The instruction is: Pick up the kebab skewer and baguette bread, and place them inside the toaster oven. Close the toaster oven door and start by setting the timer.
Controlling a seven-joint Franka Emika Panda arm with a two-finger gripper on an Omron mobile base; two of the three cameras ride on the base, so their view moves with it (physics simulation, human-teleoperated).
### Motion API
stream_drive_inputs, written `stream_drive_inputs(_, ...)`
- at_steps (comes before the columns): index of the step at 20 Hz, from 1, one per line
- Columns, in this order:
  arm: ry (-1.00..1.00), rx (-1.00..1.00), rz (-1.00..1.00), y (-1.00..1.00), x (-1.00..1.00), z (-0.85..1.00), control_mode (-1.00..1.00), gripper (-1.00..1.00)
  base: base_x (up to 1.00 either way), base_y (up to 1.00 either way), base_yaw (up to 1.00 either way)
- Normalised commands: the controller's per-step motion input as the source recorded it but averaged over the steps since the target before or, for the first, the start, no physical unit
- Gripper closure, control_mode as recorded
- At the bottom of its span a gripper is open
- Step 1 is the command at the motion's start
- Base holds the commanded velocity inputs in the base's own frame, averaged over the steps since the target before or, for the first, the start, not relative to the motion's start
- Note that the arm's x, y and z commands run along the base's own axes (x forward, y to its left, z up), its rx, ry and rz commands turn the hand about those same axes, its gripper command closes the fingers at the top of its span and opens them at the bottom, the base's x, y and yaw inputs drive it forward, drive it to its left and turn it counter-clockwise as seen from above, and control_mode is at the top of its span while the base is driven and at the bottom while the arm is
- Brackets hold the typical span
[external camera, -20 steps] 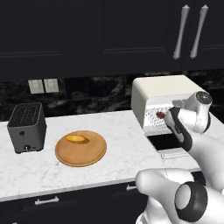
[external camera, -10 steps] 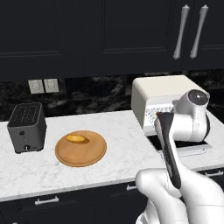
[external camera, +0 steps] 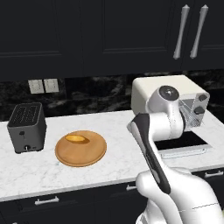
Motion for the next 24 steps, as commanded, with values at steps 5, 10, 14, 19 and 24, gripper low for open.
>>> stream_drive_inputs(5,0.06,0.00,0.34,1.00,0.67,-0.22,-1.00,-1.00,0.00,0.00,0.00)
stream_drive_inputs(10,0.08,-0.01,0.23,1.00,0.81,-0.81,-1.00,-1.00,0.00,0.00,0.00)
stream_drive_inputs(14,0.03,-0.02,0.16,0.97,0.57,-0.70,-1.00,-1.00,0.00,0.00,0.00)
stream_drive_inputs(19,0.08,-0.07,0.05,0.69,0.44,-0.49,-1.00,-1.00,0.00,0.00,0.00)
stream_drive_inputs(24,0.16,-0.03,0.00,0.15,0.62,-0.35,-1.00,-1.00,0.00,0.00,0.00)
